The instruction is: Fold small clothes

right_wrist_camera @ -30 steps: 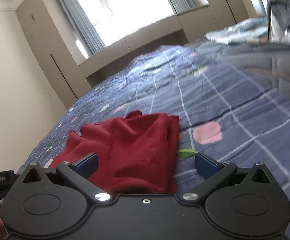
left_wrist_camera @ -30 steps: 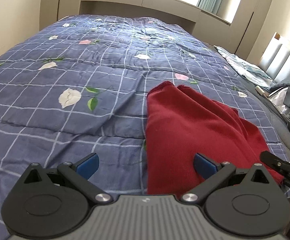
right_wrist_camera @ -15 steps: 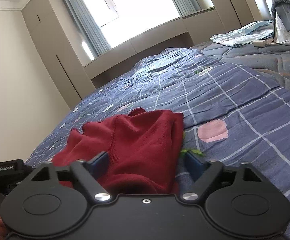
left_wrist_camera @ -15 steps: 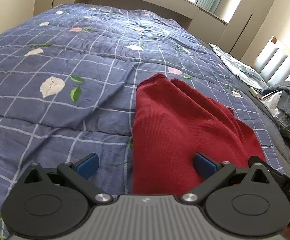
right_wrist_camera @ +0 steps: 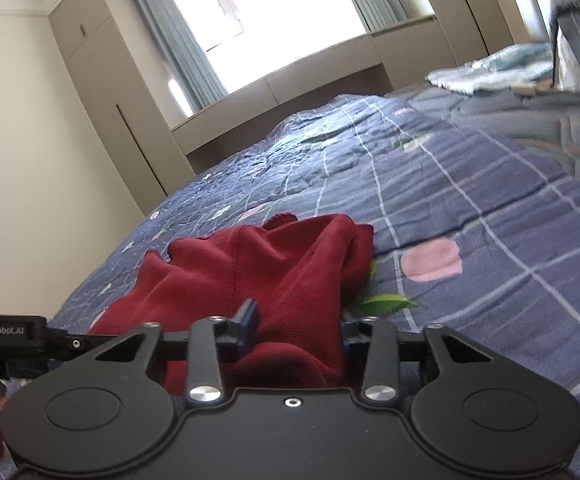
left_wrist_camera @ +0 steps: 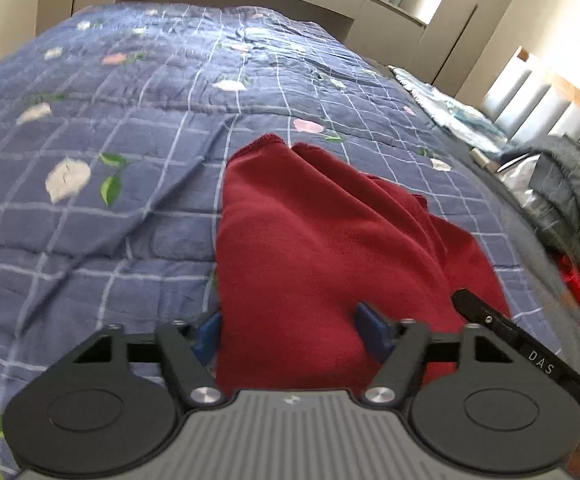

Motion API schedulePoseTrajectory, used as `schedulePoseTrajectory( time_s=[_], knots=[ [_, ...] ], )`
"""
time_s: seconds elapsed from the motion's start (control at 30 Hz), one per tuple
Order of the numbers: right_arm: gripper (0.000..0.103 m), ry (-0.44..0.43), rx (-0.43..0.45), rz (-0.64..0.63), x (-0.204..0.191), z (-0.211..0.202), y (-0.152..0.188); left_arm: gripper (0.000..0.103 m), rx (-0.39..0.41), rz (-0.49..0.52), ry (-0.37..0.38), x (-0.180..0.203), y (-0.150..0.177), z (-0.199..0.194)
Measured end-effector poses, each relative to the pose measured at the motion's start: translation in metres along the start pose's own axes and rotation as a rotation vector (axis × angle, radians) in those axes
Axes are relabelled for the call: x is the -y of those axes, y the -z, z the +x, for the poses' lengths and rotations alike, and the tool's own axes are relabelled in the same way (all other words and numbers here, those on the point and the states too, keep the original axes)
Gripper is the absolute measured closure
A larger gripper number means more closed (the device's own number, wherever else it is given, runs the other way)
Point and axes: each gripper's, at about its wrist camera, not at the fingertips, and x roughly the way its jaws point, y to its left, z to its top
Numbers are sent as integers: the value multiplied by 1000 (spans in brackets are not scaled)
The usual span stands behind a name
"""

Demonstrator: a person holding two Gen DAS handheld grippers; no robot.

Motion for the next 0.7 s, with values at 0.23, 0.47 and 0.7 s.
schedulePoseTrajectory(
  time_s=[0.23, 0.47, 0.7],
  knots=[
    [84, 16, 49, -60, -29, -13, -12, 68, 28, 56, -16, 7, -15, -28],
    [86, -68, 83, -125, -81, -8, -28, 68, 136, 110, -102, -10, -35, -73],
    [86, -177, 62, -152, -147, 35, -31, 68, 186, 75, -222, -66, -53, -102]
  ],
)
